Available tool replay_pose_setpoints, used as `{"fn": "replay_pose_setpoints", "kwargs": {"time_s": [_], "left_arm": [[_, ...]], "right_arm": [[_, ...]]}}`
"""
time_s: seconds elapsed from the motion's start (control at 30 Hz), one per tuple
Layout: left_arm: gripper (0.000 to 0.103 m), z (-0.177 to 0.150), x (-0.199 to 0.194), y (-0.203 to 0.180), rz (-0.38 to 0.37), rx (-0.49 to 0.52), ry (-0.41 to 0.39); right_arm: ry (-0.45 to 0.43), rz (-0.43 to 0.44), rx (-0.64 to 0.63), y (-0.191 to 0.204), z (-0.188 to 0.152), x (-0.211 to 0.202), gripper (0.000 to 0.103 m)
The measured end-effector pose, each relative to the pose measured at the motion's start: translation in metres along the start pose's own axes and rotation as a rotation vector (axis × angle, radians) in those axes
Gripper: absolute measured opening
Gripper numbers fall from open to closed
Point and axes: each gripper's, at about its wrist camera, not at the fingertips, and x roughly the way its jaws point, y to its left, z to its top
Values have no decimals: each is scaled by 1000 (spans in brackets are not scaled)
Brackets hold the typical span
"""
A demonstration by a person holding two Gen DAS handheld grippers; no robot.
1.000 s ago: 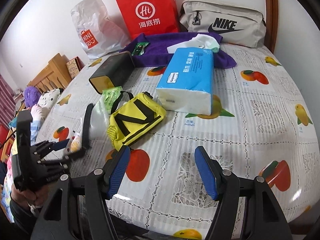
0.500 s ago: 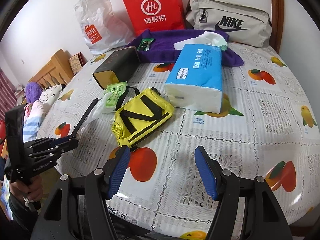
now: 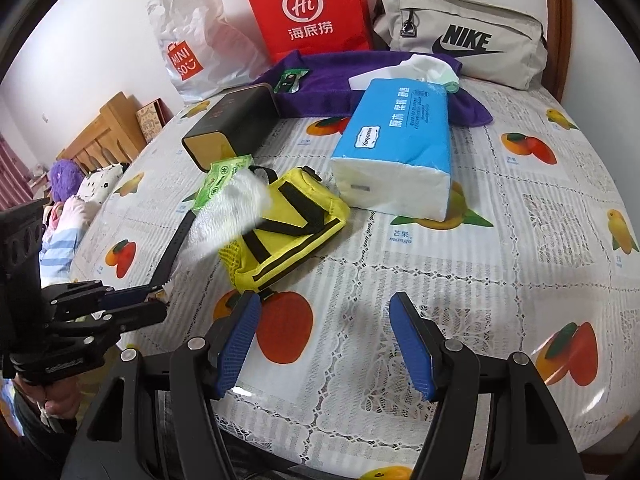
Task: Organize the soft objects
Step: 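Reach the left tool toward the orange-slice candy packet beside the black strap, then grasp the orange-slice candy packet with the left tool while the right tool grasps the yellow pouch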
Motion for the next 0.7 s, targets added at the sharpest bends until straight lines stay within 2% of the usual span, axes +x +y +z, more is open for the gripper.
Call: {"fn": "replay_pose_setpoints", "kwargs": {"time_s": [0.1, 0.17, 0.2, 0.33, 0.37, 0.4, 0.47, 0.5, 0.57, 0.7], "left_arm": [[23, -1, -2, 14, 101, -12, 0], [23, 0, 1, 28, 212, -33, 20], [23, 0, 3, 31, 240, -38, 22], [23, 3, 0, 45, 268, -72, 3], [23, 4, -1, 48, 270, -74, -11], [23, 5, -3, 50, 241, -83, -20], [23, 5, -4, 60, 119, -143, -19], [23, 5, -4, 63, 84, -160, -17], [23, 5, -2, 62, 114, -142, -19], [23, 5, -2, 65, 84, -159, -26]], "right_arm": [[5, 2, -2, 1, 1, 2, 67], [8, 6, -8, 4, 2, 4, 67], [8, 8, -13, 5, 3, 5, 67], [9, 27, -39, 16, 7, 9, 66], [11, 31, -54, 20, 8, 11, 66], [9, 34, -67, 25, 9, 12, 66], [3, 50, -85, 31, 10, 14, 66], [-1, 61, -96, 35, 11, 16, 66], [-2, 71, -109, 39, 15, 21, 66], [3, 82, -151, 53, 23, 37, 66]]}}
